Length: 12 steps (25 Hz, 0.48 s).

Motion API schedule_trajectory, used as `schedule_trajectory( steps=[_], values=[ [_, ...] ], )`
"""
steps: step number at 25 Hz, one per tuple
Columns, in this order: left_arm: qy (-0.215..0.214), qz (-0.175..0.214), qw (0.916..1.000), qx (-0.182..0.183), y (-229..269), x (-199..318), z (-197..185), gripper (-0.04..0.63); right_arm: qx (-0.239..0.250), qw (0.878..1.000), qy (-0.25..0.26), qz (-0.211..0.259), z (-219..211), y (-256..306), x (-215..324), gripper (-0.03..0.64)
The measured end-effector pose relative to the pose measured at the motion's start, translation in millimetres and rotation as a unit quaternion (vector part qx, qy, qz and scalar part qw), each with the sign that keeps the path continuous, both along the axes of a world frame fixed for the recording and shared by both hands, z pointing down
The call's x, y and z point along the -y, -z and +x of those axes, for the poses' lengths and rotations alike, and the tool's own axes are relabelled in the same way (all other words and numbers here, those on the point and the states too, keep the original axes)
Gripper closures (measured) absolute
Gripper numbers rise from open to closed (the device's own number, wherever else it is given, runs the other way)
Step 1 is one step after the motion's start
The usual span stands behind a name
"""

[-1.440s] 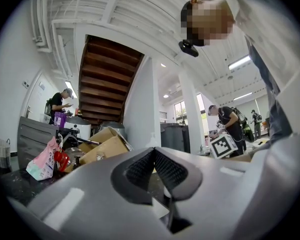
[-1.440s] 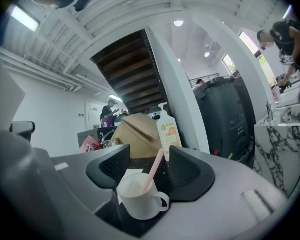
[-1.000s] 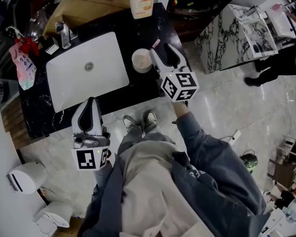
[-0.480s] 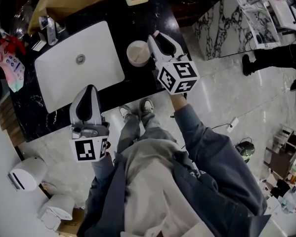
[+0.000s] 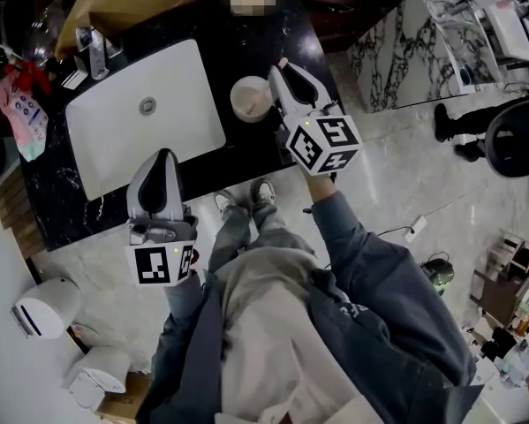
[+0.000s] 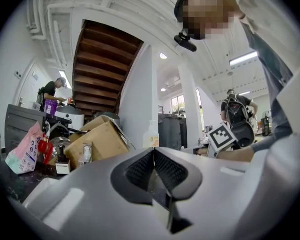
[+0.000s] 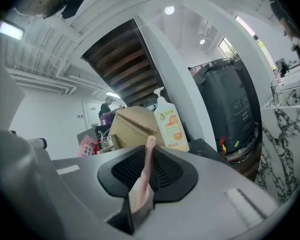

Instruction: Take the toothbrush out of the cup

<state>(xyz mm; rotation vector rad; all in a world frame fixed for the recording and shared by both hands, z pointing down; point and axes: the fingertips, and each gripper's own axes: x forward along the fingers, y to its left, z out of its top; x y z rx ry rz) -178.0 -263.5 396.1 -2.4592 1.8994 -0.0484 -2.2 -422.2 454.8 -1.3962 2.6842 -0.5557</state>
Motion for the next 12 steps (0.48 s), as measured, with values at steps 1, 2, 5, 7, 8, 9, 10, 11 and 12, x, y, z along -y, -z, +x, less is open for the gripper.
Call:
schedule_trajectory(
  steps=[1,2,5,7,8,9,10,11,12],
  values=[
    [0.0,0.002,1.0,-0.001,1.3,-0.4,-0.1,0.537,0.001,1.0,-0.001,0.006,0.2,4.6,-1.4,0.564],
    [0.0,0.004,1.0,0.0,2.9,-0.6,-0.1,0.537,0.002,1.0,-0.001,0.013,0.1,10.0,-2.8,0.57],
    [-0.001,0.011,0.9999,0.0,8.3,-0.1,0.6,0.537,-0.001,0.999,-0.001,0.034,-0.5,26.5,-6.1,0.575],
    [-0.002,0.017,0.9998,-0.002,13.6,-0.1,1.0,0.537,0.001,0.999,0.0,0.046,-0.3,37.4,-9.1,0.575],
    [-0.003,0.022,0.9998,-0.003,16.9,0.1,1.3,0.537,0.001,0.999,0.001,0.053,-0.2,43.9,-11.0,0.575],
    [-0.004,0.027,0.9996,-0.003,20.3,0.6,1.9,0.537,0.0,0.998,0.002,0.063,-0.4,51.4,-13.2,0.575],
    [-0.006,0.032,0.9994,-0.004,23.7,1.4,2.7,0.537,-0.002,0.997,0.003,0.075,-0.7,59.9,-15.7,0.575],
    [-0.009,0.037,0.9993,-0.004,26.7,2.2,3.7,0.537,-0.006,0.996,0.004,0.089,-1.4,68.9,-18.8,0.575],
    [-0.011,0.042,0.999,-0.004,29.6,2.8,4.9,0.537,-0.01,0.995,0.005,0.104,-2.5,78.1,-22.7,0.575]
  ],
)
